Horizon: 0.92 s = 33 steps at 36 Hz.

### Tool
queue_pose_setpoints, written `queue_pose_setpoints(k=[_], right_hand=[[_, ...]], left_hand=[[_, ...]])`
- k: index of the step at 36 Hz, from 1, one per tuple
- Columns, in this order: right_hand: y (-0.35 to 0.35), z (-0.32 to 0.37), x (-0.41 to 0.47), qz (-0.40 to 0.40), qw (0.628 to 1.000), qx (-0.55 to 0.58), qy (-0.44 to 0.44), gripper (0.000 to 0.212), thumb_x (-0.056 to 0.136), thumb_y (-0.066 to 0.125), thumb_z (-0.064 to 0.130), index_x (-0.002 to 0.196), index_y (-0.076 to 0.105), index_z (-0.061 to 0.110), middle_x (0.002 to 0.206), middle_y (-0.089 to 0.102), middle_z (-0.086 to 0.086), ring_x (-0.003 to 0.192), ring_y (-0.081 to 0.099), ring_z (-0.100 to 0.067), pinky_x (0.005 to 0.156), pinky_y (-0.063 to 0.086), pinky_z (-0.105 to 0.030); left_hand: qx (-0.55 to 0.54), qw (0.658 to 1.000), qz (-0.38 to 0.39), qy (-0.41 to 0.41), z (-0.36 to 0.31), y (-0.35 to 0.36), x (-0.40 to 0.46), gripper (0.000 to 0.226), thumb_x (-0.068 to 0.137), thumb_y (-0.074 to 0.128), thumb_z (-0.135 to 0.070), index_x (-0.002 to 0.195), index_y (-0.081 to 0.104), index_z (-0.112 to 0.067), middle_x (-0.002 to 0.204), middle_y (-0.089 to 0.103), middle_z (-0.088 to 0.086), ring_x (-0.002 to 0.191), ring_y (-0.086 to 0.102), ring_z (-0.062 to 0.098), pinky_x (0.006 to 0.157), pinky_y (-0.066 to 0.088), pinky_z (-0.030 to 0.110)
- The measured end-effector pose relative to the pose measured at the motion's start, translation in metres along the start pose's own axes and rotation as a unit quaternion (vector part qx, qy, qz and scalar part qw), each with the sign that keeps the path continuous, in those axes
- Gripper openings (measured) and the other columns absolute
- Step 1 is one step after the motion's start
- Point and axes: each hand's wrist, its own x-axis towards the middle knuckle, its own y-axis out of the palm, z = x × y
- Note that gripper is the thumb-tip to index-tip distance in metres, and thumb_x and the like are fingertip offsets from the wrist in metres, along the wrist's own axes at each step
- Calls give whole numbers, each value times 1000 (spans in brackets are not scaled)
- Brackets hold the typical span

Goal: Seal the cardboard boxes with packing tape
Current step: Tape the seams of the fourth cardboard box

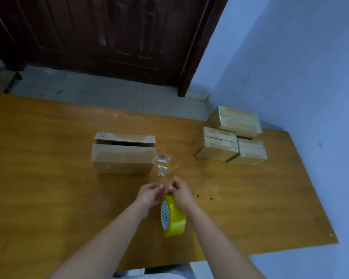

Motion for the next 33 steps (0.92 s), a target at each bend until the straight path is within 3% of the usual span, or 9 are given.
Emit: queue_pose_setpoints(k=[4,7,11,15,18,22,26,28,33], right_hand=[[5,-1,-13,-31,999,-6,-13,23,92,51,4,78,43,21,78,54,4,77,53,-16,71,41,-28],[11,-5,-28,-72,996,-23,-48,7,96,51,15,101,50,19,105,50,1,95,56,-17,78,44,-24],[6,-6,-48,-120,987,91,-58,64,96,53,20,150,19,28,130,34,4,116,48,-12,97,44,-27],[-23,6,-61,-141,961,236,-39,43,94,54,31,134,39,31,126,51,4,107,54,-3,84,48,-20],[-48,16,-70,-114,963,236,-70,40,85,60,49,111,61,19,109,65,-1,99,62,-12,78,50,-21],[-74,38,-74,-77,974,176,-121,63,62,69,61,114,57,27,110,66,6,101,63,-6,81,51,-22],[-92,81,-67,-131,961,121,-212,49,71,81,35,111,51,35,109,62,11,97,58,4,79,49,-15],[-104,109,-63,-163,947,84,-265,44,74,79,17,103,51,33,99,62,4,89,59,-4,72,49,-20],[-122,169,-60,-171,928,-20,-331,38,66,65,18,92,48,39,84,55,13,75,53,-1,59,38,-15]], left_hand=[[49,995,-9,87,-6,1,-13,16,93,57,-9,77,60,-9,73,65,5,72,61,21,58,50,23],[139,976,-41,164,-13,-2,-16,22,92,59,-10,70,64,-13,64,64,0,70,62,22,69,53,34],[293,923,-57,242,-34,1,-28,27,90,60,-27,64,61,-23,65,66,-5,70,63,16,71,50,33],[354,883,-69,301,-63,13,-50,24,93,54,-34,70,63,-32,73,67,-9,75,62,11,69,47,31],[276,905,-76,315,-90,19,-58,18,90,56,-32,76,68,-30,75,68,-9,77,63,13,73,50,33],[13,959,-55,277,-135,23,-65,21,89,60,-19,69,66,-23,77,70,4,75,66,24,70,55,35],[-134,962,-27,235,-182,17,-80,18,96,53,-11,79,57,-12,79,67,7,60,66,12,58,53,24],[-173,955,-16,240,-199,11,-87,16,97,52,-11,83,58,-11,81,67,7,55,66,9,54,53,22],[-232,925,-37,300,-230,-7,-103,14,97,53,-10,87,62,-8,84,70,5,57,69,13,62,58,24]])
